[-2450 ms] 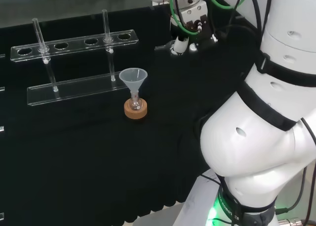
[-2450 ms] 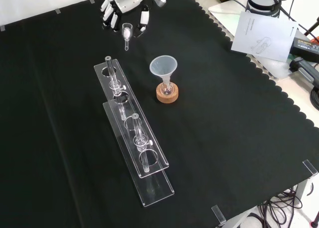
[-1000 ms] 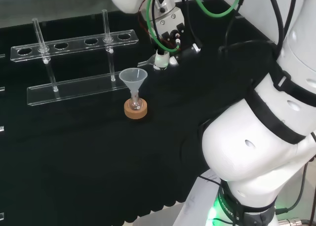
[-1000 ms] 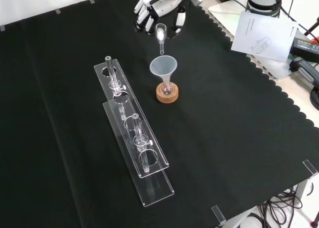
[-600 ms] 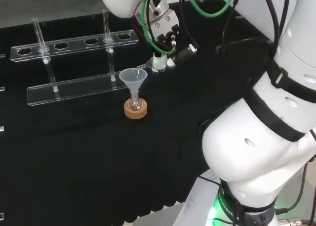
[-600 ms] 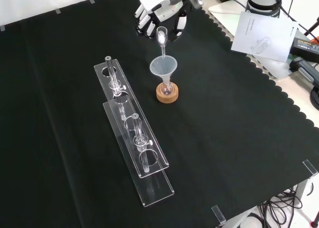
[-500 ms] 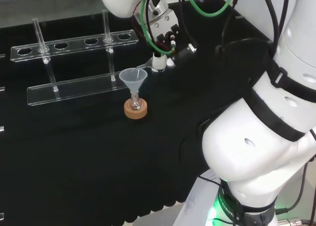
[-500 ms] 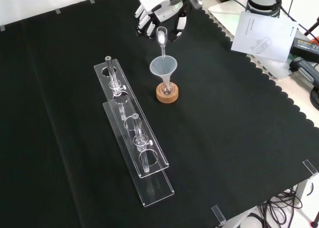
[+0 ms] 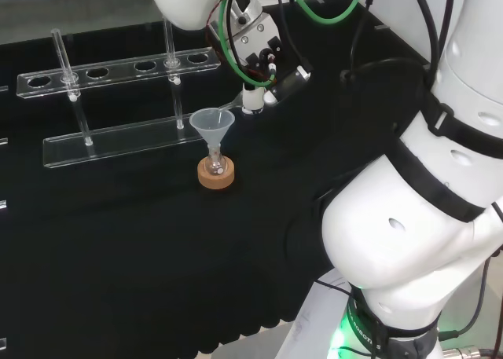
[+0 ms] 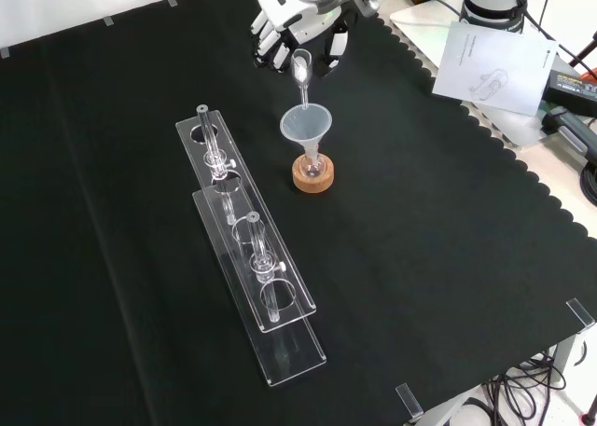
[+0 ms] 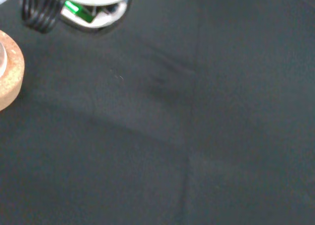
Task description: Pour all the NaCl from the weighing funnel into the round-bottom flask.
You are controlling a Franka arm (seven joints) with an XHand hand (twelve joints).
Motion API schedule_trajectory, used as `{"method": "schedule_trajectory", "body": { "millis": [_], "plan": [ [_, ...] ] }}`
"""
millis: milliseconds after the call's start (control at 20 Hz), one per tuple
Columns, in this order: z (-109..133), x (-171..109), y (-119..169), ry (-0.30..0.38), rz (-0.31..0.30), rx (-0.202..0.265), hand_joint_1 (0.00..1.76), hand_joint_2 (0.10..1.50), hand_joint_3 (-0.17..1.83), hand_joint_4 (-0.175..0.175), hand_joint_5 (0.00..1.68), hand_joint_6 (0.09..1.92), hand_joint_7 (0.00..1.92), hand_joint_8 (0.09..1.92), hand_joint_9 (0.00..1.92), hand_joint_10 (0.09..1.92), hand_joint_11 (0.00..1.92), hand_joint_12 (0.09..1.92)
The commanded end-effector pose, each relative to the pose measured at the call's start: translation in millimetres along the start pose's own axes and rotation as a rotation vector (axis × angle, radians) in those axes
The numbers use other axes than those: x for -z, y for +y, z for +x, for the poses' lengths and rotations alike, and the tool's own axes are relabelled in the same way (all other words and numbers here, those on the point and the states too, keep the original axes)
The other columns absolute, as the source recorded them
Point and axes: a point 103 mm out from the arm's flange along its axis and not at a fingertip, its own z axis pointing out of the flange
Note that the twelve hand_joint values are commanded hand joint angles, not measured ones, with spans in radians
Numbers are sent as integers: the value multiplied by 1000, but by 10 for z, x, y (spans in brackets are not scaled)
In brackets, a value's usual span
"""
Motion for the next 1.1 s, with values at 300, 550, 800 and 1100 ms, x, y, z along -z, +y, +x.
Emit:
{"method": "schedule_trajectory", "body": {
  "millis": [300, 550, 800, 1100],
  "plan": [
    [-13, 39, 23, -55, 22, -11, 1103, 665, 711, 175, 1187, 849, 530, 667, 792, 470, 641, 1161],
    [-18, 54, 33, -82, 24, -13, 1103, 666, 711, 175, 1187, 849, 530, 667, 795, 468, 656, 1157],
    [7, 82, 41, -116, 25, -11, 1103, 665, 711, 175, 1188, 848, 529, 668, 797, 466, 665, 1151],
    [38, 110, 57, -149, 33, -10, 1103, 665, 711, 175, 1188, 847, 529, 668, 798, 464, 670, 1146]
  ]
}}
